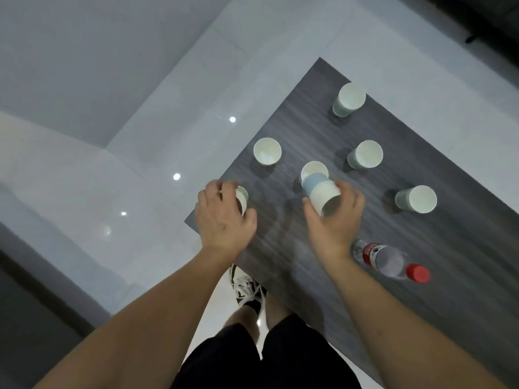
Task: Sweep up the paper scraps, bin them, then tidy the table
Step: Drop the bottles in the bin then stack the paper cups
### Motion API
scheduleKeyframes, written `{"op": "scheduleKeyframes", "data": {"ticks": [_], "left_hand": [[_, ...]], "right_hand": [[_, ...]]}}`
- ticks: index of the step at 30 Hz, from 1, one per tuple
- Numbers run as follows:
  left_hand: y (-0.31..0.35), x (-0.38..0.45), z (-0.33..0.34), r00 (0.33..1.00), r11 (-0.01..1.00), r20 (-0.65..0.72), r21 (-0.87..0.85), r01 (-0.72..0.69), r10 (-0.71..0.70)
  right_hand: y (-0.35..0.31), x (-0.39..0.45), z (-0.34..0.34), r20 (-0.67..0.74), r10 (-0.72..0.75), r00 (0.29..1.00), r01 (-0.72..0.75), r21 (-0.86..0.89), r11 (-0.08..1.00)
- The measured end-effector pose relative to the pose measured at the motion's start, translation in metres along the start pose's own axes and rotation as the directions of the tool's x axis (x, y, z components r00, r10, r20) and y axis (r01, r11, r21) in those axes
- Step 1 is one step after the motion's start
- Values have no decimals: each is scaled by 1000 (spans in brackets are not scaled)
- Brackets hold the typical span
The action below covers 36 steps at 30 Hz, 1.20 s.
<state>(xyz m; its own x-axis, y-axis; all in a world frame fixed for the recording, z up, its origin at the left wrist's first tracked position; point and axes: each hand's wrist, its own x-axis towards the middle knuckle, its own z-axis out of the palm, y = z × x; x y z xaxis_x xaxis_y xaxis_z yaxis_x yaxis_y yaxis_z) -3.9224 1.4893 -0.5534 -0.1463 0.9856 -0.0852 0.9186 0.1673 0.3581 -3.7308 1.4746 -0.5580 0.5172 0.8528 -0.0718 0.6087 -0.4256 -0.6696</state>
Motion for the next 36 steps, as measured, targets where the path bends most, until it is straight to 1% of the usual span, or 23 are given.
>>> {"op": "scheduleKeyframes", "data": {"ticks": [1, 2, 4, 6, 8, 9, 10, 11, 13, 14, 16, 19, 21, 23, 25, 26, 27, 29, 30, 32, 33, 35, 36], "left_hand": [[-4, 4, 1, 999, 999, 42, 36, 32, -33], [-8, 8, 4, 994, 995, 87, 79, 57, -64], [-14, 14, 15, 976, 987, 182, 127, 95, -117], [-21, 16, 29, 948, 990, 291, 89, 109, -131], [-26, 16, 41, 905, 994, 412, 60, 86, -103], [-27, 16, 44, 888, 995, 447, 59, 85, -102], [-25, 15, 46, 888, 993, 444, 53, 102, -115], [-20, 15, 45, 905, 991, 403, 45, 128, -135], [-1, 20, 39, 965, 988, 221, -26, 153, -144], [11, 25, 35, 986, 988, 119, -82, 129, -119], [37, 41, 28, 998, 984, -30, -169, 49, -55], [69, 74, 26, 993, 979, -109, -202, 23, -45], [78, 92, 32, 998, 991, -54, -130, 24, -31], [76, 103, 45, 994, 1000, 109, -21, 4, -2], [72, 109, 61, 957, 999, 290, 40, -2, -9], [71, 110, 68, 936, 998, 352, 56, 11, -30], [71, 111, 74, 925, 997, 376, 67, 34, -57], [80, 112, 79, 929, 995, 356, 66, 81, -99], [87, 112, 80, 936, 995, 339, 57, 78, -93], [107, 113, 78, 962, 1000, 274, 24, 5, -11], [120, 116, 75, 975, 999, 218, -20, -38, 41], [150, 129, 71, 988, 983, 90, -144, -113, 127], [167, 139, 70, 986, 968, 29, -197, -156, 165]], "right_hand": [[-4, 9, 1, -12, -9, 1000, 9, -9, 1000], [-8, 20, 3, 11, -30, 999, 30, -45, 999], [-5, 40, 12, 107, -38, 994, 54, -158, 986], [5, 55, 23, 205, 12, 979, 36, -229, 973], [18, 64, 34, 280, 89, 956, -12, -268, 963], [25, 66, 38, 306, 117, 945, -30, -274, 961], [31, 68, 40, 323, 127, 938, -38, -268, 963], [36, 68, 41, 329, 124, 936, -38, -257, 966], [43, 67, 40, 327, 125, 937, -45, -243, 969], [45, 66, 38, 318, 140, 938, -65, -234, 970], [46, 64, 30, 262, 181, 948, -132, -193, 972], [42, 68, 12, 108, 189, 976, -180, -93, 979], [36, 81, -2, -12, 158, 987, -159, -21, 987], [32, 103, -15, -124, 127, 984, -126, 16, 992], [32, 130, -26, -174, 126, 977, -133, -32, 991], [34, 142, -29, -161, 135, 978, -149, -83, 985], [36, 154, -30, -122, 149, 981, -167, -151, 974], [44, 171, -27, 12, 204, 979, -190, -313, 931], [49, 174, -22, 85, 228, 970, -182, -371, 911], [57, 175, -11, 202, 237, 950, -141, -399, 906], [59, 175, -6, 233, 225, 946, -121, -389, 913], [60, 176, 2, 251, 218, 943, -119, -359, 926], [59, 178, 4, 244, 238, 940, -149, -336, 930]]}}
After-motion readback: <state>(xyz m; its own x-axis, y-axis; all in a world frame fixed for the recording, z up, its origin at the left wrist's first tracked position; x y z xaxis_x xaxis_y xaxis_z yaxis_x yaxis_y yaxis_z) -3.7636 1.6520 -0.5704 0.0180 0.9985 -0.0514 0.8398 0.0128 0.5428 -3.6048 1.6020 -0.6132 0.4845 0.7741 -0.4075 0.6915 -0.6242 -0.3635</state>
